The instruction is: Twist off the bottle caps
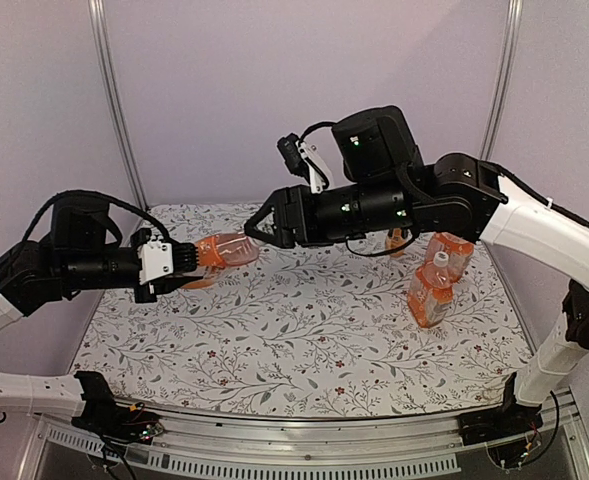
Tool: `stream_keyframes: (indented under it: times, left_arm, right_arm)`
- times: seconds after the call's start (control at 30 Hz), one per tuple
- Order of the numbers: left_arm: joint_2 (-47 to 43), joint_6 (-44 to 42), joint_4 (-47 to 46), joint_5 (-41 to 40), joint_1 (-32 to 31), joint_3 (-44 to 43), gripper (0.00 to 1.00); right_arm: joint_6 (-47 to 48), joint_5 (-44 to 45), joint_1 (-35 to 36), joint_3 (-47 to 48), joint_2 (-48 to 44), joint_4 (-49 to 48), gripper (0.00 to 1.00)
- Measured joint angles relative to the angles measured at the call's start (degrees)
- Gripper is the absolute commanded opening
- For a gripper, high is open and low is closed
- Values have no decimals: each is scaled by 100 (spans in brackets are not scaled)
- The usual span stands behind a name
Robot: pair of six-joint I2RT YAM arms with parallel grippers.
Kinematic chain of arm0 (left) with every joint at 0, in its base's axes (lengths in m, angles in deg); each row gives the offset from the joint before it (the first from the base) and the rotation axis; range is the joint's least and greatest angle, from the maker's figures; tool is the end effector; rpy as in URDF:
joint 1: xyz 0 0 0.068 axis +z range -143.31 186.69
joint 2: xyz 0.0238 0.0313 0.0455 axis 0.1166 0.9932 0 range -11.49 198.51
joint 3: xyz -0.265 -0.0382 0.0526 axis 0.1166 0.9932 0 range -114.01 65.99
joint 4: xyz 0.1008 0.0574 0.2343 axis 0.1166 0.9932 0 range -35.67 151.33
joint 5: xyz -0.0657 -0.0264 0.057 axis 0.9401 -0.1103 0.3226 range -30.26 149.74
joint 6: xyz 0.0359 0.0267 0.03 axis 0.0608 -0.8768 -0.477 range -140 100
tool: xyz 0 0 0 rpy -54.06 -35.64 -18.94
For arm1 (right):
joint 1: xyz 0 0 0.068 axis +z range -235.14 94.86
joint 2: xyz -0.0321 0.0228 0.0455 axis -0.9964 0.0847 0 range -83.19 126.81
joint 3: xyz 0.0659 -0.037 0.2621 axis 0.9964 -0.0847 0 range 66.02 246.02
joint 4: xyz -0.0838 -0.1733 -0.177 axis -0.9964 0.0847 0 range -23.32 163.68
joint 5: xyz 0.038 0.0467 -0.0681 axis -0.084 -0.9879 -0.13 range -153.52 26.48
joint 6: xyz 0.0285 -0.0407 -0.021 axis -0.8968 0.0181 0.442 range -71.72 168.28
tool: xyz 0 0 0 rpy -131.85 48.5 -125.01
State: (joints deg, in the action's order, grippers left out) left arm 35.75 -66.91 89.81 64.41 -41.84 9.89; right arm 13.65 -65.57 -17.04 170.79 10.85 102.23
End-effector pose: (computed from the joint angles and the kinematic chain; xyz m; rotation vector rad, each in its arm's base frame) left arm 0.1112 -0.1304 0.3553 1.5400 1.3309 -0.1006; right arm 0.1359 0.3416 0.4354 -0.6603 2.1085 1.1279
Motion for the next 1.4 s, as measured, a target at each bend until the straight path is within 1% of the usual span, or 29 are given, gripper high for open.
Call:
stream_keyframes:
  times: [0.03, 0.1, 0.13, 0.17, 0.23, 0.3, 0.33, 0.47, 0.57, 0.7, 0.87, 0.93, 1.03, 1.13, 1.17, 1.23, 1.4]
  left_arm:
    - [0, -2, -2, -7, 0, 2, 27]
    - [0, -2, -4, -24, 0, 7, 27]
    - [0, -2, -7, -28, 0, 7, 27]
    - [0, -4, -7, -28, 0, 7, 27]
    - [0, -20, -9, -33, 0, 7, 27]
    - [0, -39, -4, -48, 0, 9, 26]
    - [0, -42, -4, -48, 0, 11, 26]
    - [0, -48, 20, -7, 0, 13, 24]
    - [2, -7, 229, 286, 4, -31, 24]
    - [39, 55, 1014, 1049, 22, -328, 24]
    - [146, -39, 1591, 2022, 11, -444, 23]
    - [155, -107, 1681, 2162, 9, -448, 23]
    - [160, -157, 1714, 2175, 11, -474, 23]
    - [160, -177, 1729, 2133, 11, -474, 23]
    - [160, -179, 1738, 2114, 11, -474, 23]
    - [157, -197, 1759, 2065, 15, -474, 23]
    - [149, -229, 1788, 2022, 17, -474, 23]
  right_arm:
    - [-48, -52, 0, 0, 11, 17, 46]
    - [-122, -138, -2, 0, 13, 55, 43]
    - [-153, -164, -2, 0, 13, 55, 39]
    - [-192, -179, -2, 0, 13, 52, 32]
    - [-280, -258, -4, -17, 13, 55, 16]
    - [-297, -313, -11, -17, 13, 74, 4]
    - [-315, -356, -20, -17, 13, 79, 0]
    - [-52, -590, -42, -9, 17, 138, 0]
    - [645, -595, 55, 127, 48, 446, 0]
    - [2389, -146, 540, 101, -31, 697, 0]
    - [5158, 645, 1272, -415, -387, 623, 0]
    - [6424, 1016, 1443, -474, -407, 599, 0]
    - [7399, 1211, 1554, -474, -396, 592, 1]
    - [8056, 1325, 1565, -474, -363, 584, 12]
    - [8179, 1357, 1567, -474, -352, 579, 14]
    - [8332, 1410, 1569, -474, -326, 568, 14]
    - [8373, 1421, 1572, -525, -319, 505, 9]
